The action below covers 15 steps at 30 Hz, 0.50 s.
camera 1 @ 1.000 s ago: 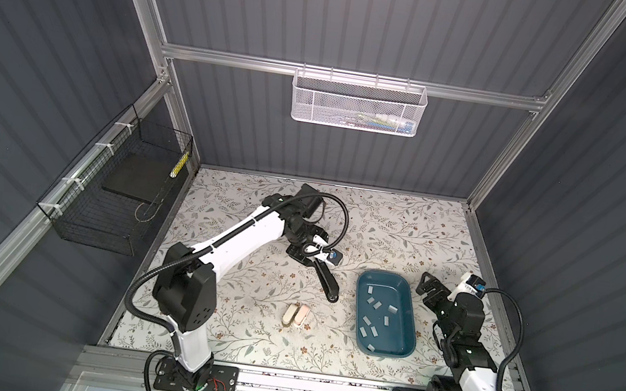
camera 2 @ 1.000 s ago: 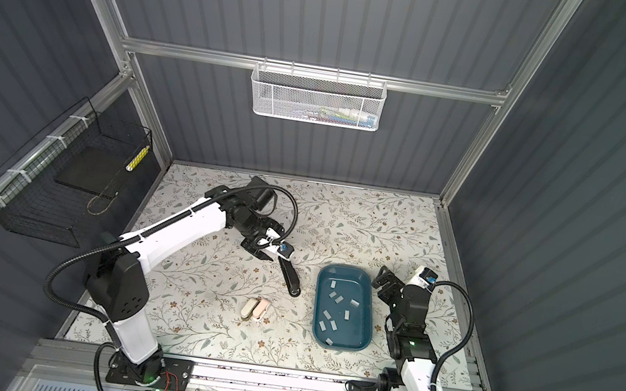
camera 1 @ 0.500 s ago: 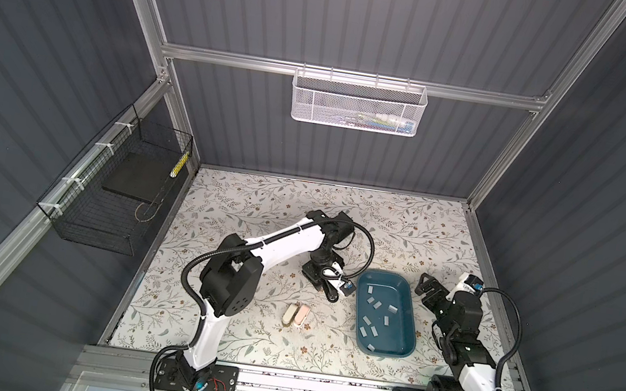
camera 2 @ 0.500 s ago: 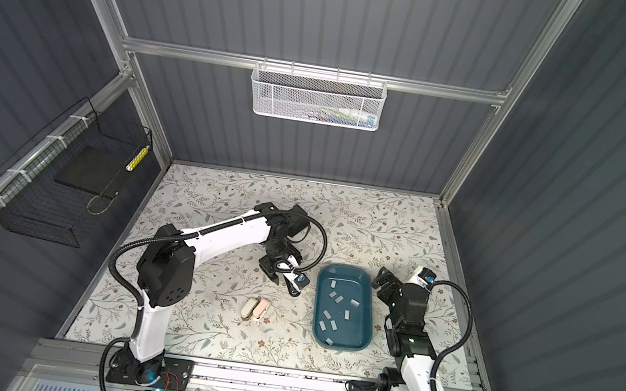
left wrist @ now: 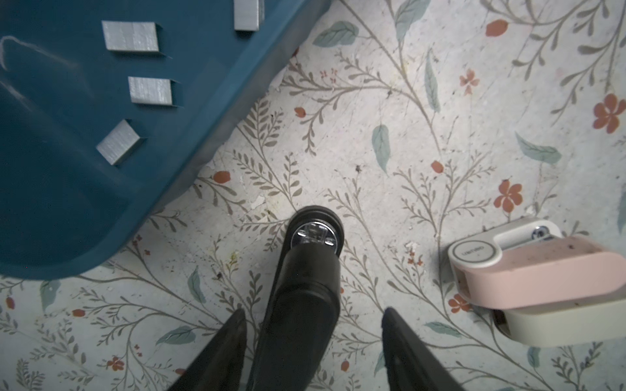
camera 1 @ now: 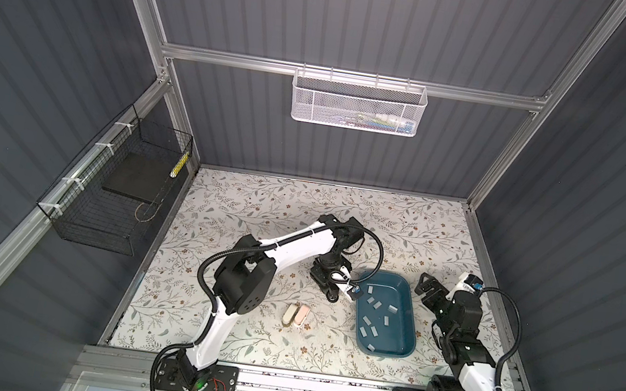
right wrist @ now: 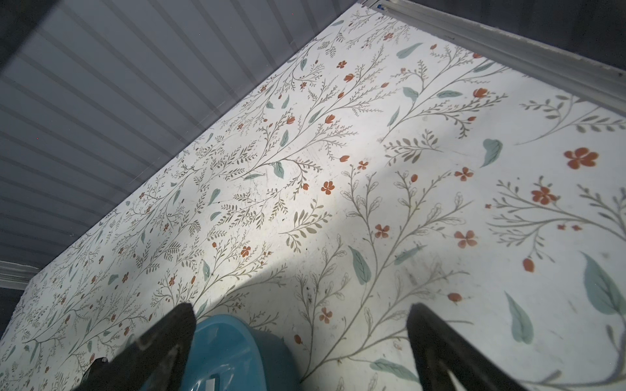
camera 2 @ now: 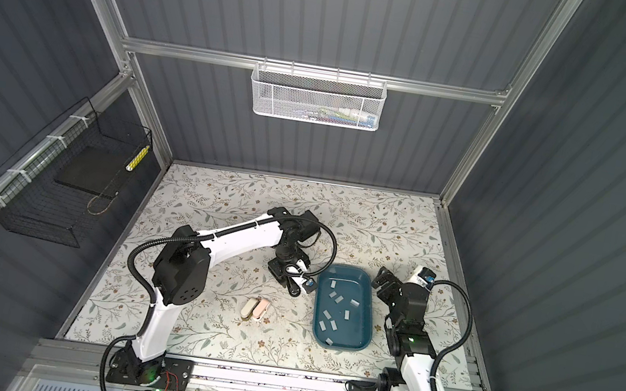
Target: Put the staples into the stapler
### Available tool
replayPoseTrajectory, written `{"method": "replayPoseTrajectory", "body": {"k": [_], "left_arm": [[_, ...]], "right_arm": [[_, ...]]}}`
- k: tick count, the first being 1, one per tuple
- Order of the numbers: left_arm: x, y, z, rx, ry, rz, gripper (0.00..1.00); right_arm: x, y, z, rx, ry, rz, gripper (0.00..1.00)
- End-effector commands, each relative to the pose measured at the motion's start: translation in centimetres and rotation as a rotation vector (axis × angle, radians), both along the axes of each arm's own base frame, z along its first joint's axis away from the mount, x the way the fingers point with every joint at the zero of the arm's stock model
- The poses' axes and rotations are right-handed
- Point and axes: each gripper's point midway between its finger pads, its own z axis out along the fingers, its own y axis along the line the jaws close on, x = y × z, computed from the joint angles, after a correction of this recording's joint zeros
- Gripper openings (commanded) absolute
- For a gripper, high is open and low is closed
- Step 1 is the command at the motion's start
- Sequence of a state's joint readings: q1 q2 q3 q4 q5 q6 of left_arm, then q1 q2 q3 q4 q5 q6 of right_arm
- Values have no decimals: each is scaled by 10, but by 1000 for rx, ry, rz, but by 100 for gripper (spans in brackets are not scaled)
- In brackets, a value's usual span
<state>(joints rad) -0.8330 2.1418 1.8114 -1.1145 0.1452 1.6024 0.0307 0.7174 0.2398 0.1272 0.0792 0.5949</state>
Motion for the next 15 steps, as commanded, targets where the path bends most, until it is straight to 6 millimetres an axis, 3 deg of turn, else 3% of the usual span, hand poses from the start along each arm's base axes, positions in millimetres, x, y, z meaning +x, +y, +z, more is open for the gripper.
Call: {"method": "replayPoseTrajectory", "body": {"k": [1, 11, 15], "left_arm": [[-5, 4, -10, 55, 8, -16, 59], [-3, 0, -21, 83, -12, -34, 47], [0, -3, -21, 76, -21, -28, 33]], "right_arm": [[5, -1, 14, -1, -36, -8, 99], [5, -1, 14, -1, -35, -6, 99], [6, -1, 14, -1, -36, -5, 99]]}}
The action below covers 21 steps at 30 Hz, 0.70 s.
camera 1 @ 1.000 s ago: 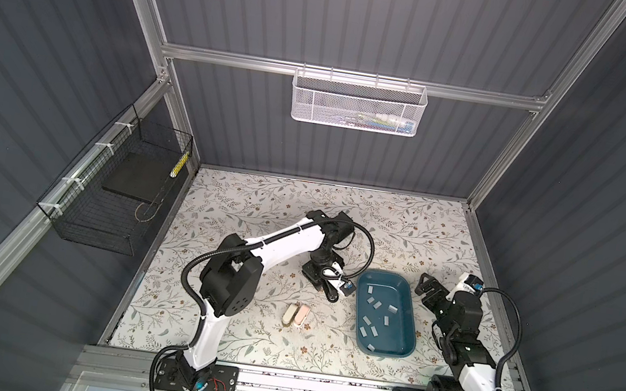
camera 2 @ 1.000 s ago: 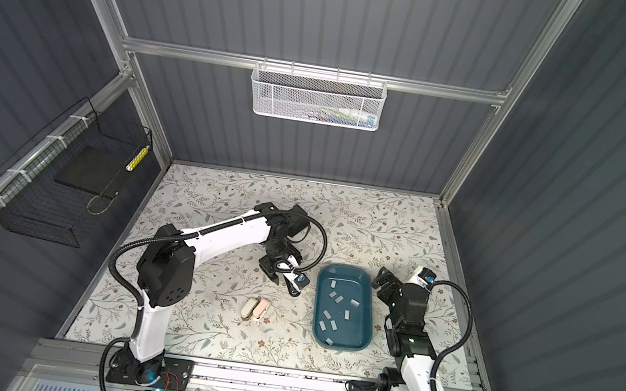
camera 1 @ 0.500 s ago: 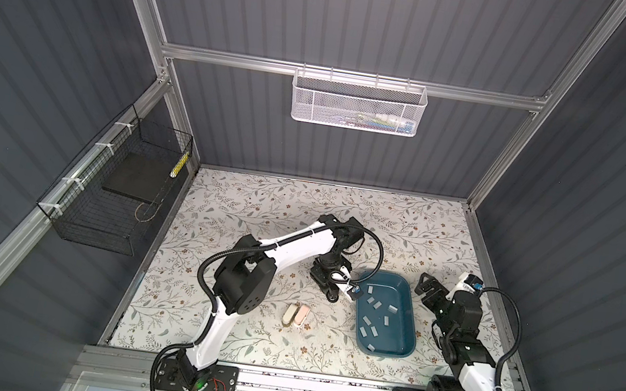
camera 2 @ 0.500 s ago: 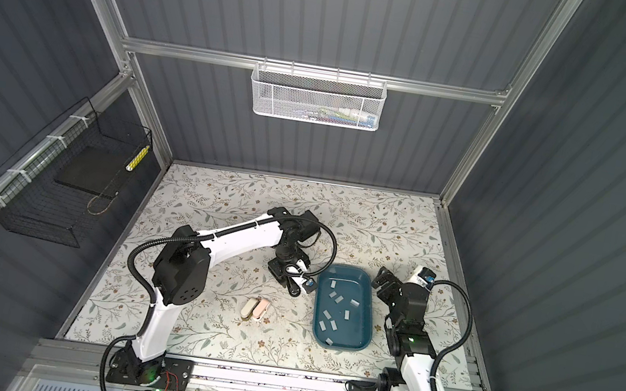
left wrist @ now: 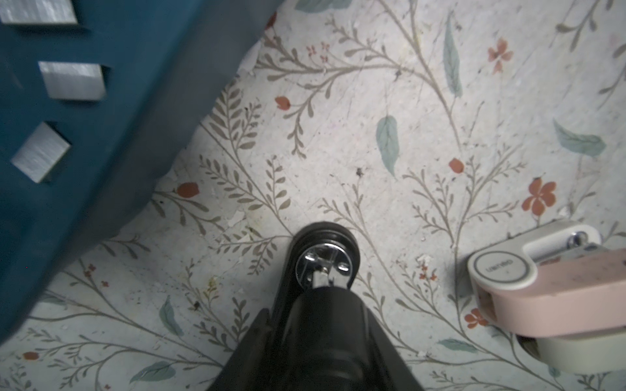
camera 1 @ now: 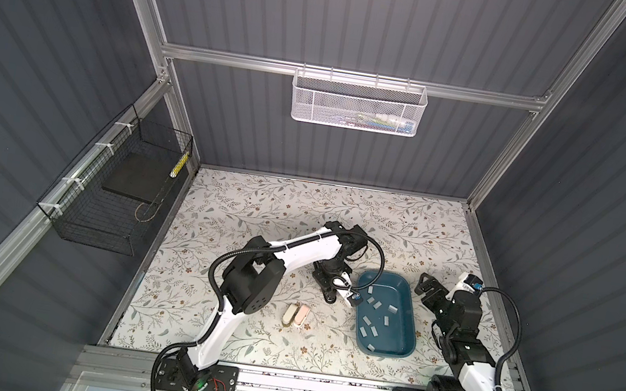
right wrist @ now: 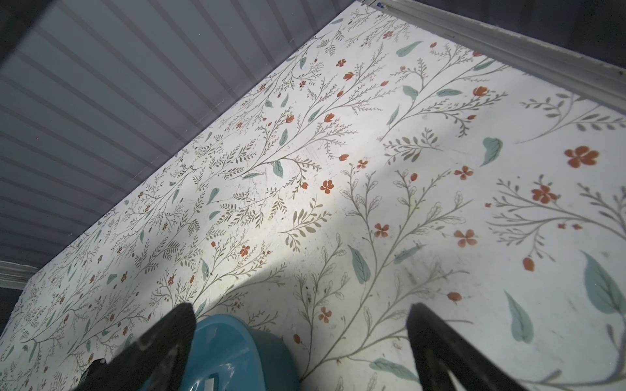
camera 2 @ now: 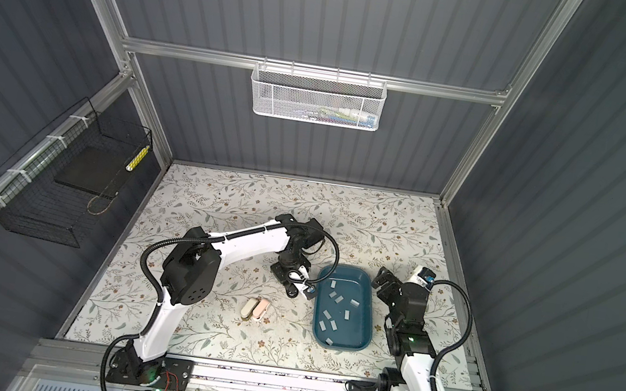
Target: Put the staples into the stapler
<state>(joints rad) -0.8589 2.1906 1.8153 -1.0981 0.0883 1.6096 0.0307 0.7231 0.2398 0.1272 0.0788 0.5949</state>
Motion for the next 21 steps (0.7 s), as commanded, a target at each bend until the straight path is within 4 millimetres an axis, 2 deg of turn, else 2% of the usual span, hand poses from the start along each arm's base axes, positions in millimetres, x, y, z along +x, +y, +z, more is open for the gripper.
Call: {"method": "replayPoseTrajectory", "body": {"k": [1, 3, 4, 8, 12, 17, 21], "left_arm": [[2, -2, 0, 12, -2, 7, 25], [3, -5, 2, 1, -10, 11, 10], [4, -6, 3, -6, -14, 15, 7], [12, -10, 17, -53, -46, 49, 1], [23, -7, 38, -111, -77, 127, 0], [59, 5, 78, -251, -189, 367, 0], [107, 38, 117, -394, -352, 666, 0]], "right_arm": [[6, -1, 16, -1, -42, -5, 99], [6, -1, 15, -1, -40, -6, 99], [6, -1, 15, -1, -40, -5, 99], [6, -1, 15, -1, -39, -6, 99], [6, -1, 15, -3, -36, -8, 99], [6, -1, 15, -2, -37, -5, 99], [6, 0, 15, -2, -36, 0, 99]]}}
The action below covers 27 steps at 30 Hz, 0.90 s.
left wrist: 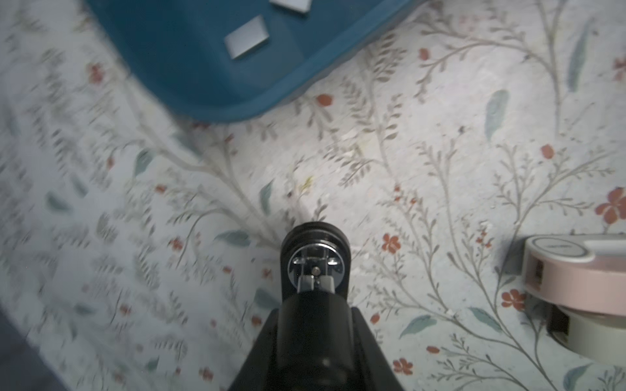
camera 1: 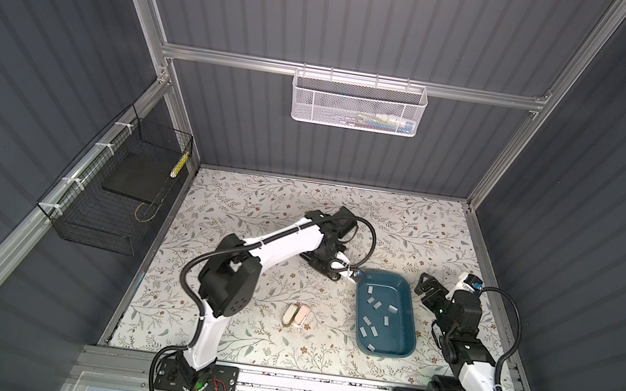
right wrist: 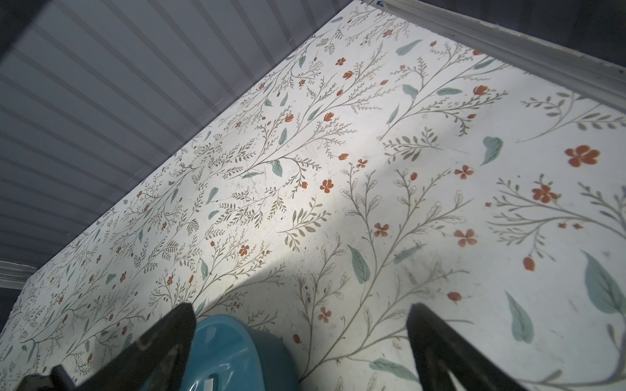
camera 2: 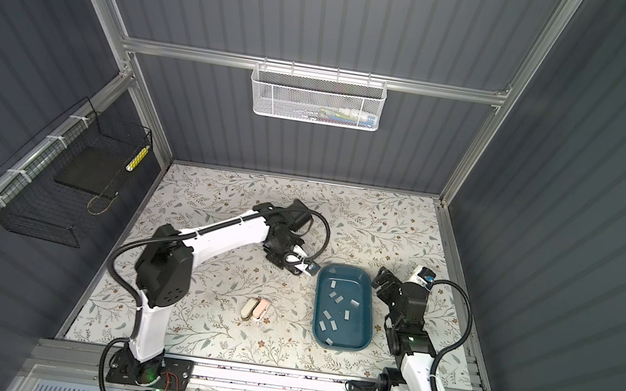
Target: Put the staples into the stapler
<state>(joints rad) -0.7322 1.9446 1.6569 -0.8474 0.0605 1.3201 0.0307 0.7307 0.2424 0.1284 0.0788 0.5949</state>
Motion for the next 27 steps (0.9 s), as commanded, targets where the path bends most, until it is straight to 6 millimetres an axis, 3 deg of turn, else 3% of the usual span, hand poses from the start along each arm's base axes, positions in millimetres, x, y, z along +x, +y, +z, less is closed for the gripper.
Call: {"method": "replayPoseTrajectory", "body": {"k": [1, 5, 6, 8, 11, 14, 19, 24, 27], "left_arm": [[55, 28, 61, -185, -196, 333, 0], [77, 69, 100, -367, -294, 555, 0], [74, 77, 97, -402, -296, 594, 0], [70, 82, 110, -501, -343, 628, 0], [54, 78, 113, -597, -306, 619, 0], [45, 73, 96, -602, -252, 600, 0], [35, 67, 116, -639, -206, 577, 0], [13, 64, 128, -716, -227, 491, 0], [2, 62, 134, -714, -239, 434, 0]], "right_arm": [[6, 0, 15, 0, -41, 1, 99], [5, 1, 15, 0, -41, 7, 99], [5, 2, 15, -1, -43, 10, 99], [5, 2, 15, -1, -42, 13, 99], [6, 3, 15, 1, -42, 15, 99], [6, 4, 15, 1, -40, 19, 99], [7, 9, 16, 6, -40, 53, 99], [6, 32, 34, 26, -44, 156, 99], [2, 69, 60, 50, -98, 281, 99]]}}
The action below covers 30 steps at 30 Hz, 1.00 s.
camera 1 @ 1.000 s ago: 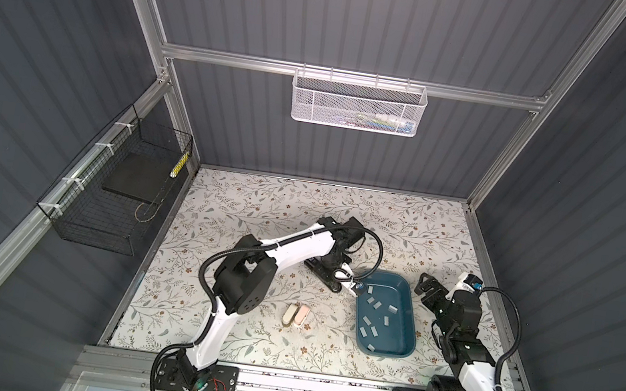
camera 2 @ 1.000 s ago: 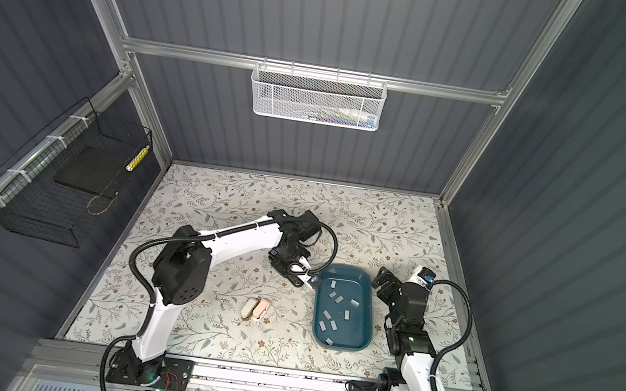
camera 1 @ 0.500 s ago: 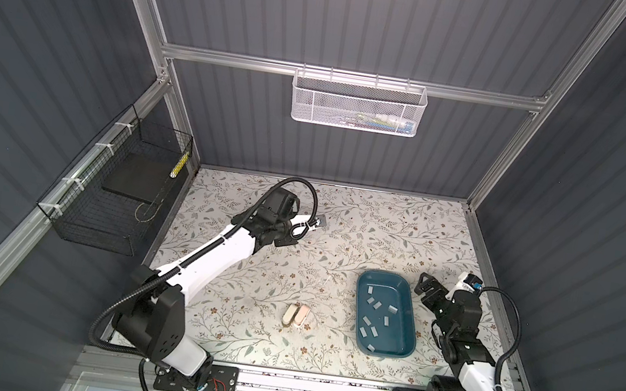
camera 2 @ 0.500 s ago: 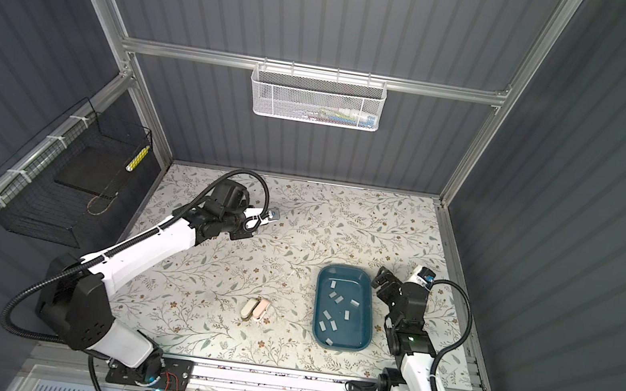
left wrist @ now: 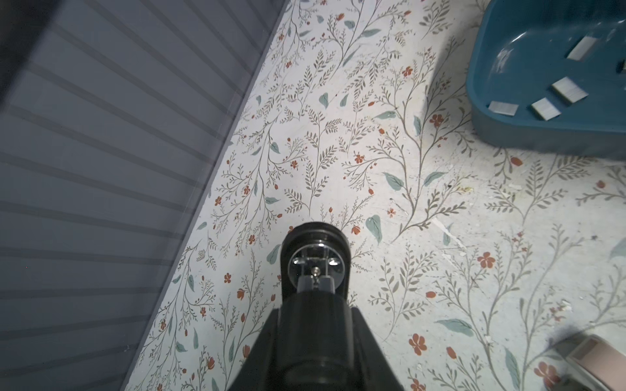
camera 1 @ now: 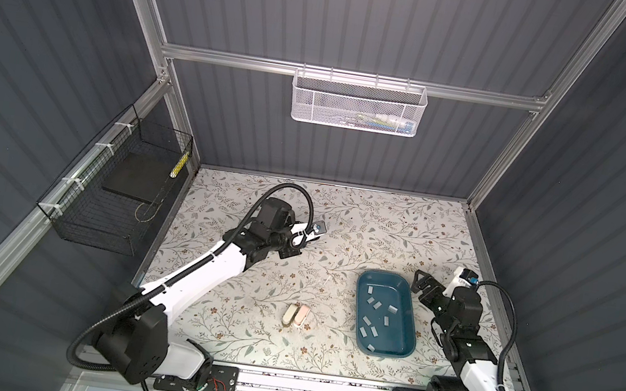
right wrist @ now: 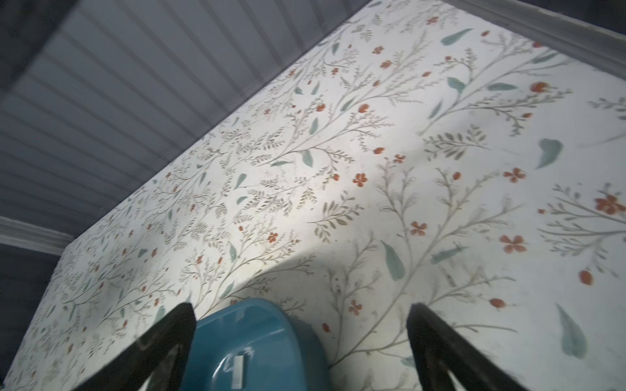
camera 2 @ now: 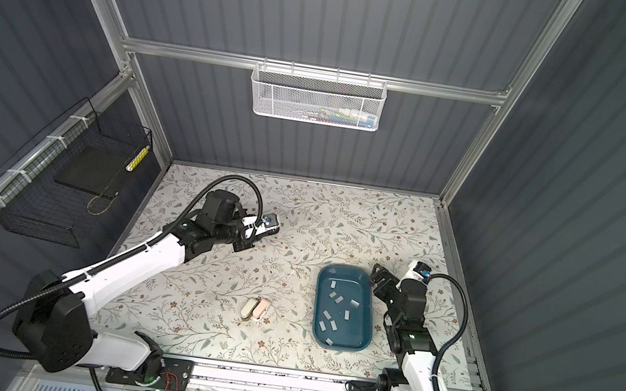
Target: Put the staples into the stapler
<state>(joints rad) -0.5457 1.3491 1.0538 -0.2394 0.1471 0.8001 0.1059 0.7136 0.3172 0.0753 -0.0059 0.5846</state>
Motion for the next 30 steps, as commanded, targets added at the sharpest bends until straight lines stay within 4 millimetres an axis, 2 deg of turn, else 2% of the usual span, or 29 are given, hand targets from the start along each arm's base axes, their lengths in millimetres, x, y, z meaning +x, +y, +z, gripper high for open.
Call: {"method": "replayPoseTrajectory", "body": {"k": [1, 4, 8, 11, 17, 20, 22, 26, 30], "left_arm": [[-12, -13, 36, -67, -120, -101, 0], [-23, -18, 32, -69, -148, -166, 0], [-35, -27, 25, -51, -111, -249, 0], [-48, -36, 26, -68, -91, -327, 0], [-80, -50, 12, -37, -89, -503, 0], [-83, -56, 5, -18, -75, -514, 0], [-82, -57, 4, -16, -66, -515, 0], [-83, -57, 1, -15, -62, -518, 0], [-78, -56, 1, -9, -65, -493, 0]], "right_arm": [[-5, 48, 43, 26, -86, 175, 99], [-14, 80, 64, 36, -126, 276, 98], [-21, 117, 80, 77, -158, 382, 94], [-23, 146, 84, 97, -156, 457, 89], [-22, 196, 85, 125, -131, 568, 79], [-23, 221, 84, 121, -121, 629, 78], [-22, 233, 83, 112, -107, 653, 75], [-19, 241, 84, 134, -107, 661, 64], [-14, 251, 73, 131, -81, 676, 58]]}}
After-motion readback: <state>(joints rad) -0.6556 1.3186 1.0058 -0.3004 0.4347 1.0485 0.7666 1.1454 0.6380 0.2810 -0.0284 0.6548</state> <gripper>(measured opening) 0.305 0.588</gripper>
